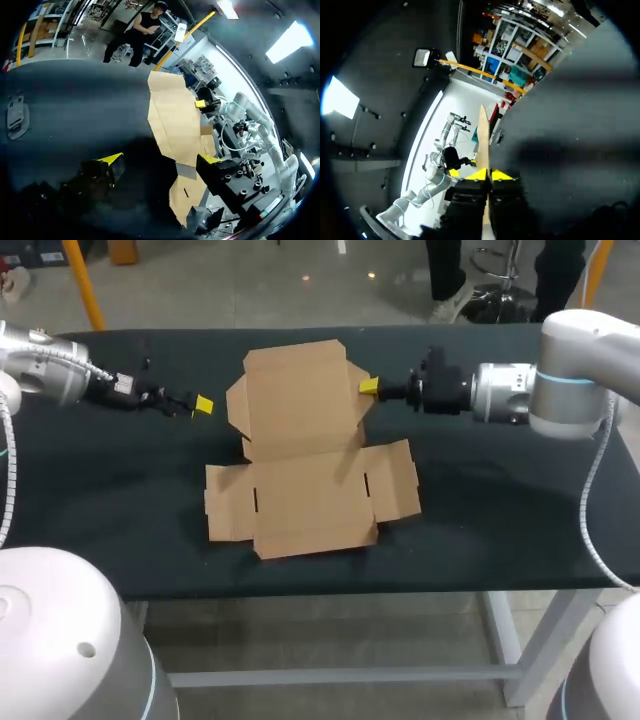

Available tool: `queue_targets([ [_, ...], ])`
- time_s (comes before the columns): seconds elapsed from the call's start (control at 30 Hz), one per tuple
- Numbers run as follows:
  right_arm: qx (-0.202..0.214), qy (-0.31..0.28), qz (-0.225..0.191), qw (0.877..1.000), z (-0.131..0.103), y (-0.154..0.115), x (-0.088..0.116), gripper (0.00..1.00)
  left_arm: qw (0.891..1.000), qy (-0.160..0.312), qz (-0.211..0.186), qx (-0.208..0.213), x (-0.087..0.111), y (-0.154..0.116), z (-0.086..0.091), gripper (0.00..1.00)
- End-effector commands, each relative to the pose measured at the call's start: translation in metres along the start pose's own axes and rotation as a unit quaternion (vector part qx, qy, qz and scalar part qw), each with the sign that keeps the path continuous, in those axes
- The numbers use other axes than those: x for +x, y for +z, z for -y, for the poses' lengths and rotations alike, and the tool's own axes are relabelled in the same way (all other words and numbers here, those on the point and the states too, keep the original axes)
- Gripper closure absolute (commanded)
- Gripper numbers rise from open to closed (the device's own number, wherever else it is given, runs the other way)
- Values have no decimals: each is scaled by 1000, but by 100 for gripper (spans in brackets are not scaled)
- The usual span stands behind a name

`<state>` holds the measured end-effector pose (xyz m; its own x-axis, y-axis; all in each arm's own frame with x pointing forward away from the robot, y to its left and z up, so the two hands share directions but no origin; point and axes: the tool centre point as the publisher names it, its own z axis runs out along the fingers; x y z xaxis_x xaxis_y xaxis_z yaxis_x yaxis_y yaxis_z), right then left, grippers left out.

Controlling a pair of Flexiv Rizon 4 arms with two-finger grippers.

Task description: Assemble the packaging by folding the flat box into shape, placing the metal phone stand inside, and closing the box properly

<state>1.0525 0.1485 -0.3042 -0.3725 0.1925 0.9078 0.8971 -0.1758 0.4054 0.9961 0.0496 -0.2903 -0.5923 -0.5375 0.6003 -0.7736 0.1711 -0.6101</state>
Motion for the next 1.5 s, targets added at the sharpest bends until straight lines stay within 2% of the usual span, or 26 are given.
queue_targets([
  [0.03,-2,-7,-8,1000,-1,-2,2,100,1000,9,-14,13,-1,3,3,0],
  [0.33,-18,-32,-33,999,-4,-5,7,100,996,52,-71,29,-2,23,21,0],
  [0.5,-23,-41,-42,998,-6,-5,9,100,994,68,-86,31,-3,34,30,0],
  [0.7,-28,-49,-54,997,-8,-4,11,100,989,86,-106,53,-4,37,42,0],
  [1.1,-36,-64,-70,995,-14,2,16,100,980,113,-154,53,3,60,60,0],
  [1.2,-38,-71,-74,994,-15,4,18,100,978,121,-163,51,7,66,64,7],
  [1.4,-42,-81,-81,993,-16,8,19,100,974,128,-180,51,10,74,69,10],
  [1.5,-43,-82,-82,992,-17,10,18,100,972,131,-187,52,12,77,70,20],
])
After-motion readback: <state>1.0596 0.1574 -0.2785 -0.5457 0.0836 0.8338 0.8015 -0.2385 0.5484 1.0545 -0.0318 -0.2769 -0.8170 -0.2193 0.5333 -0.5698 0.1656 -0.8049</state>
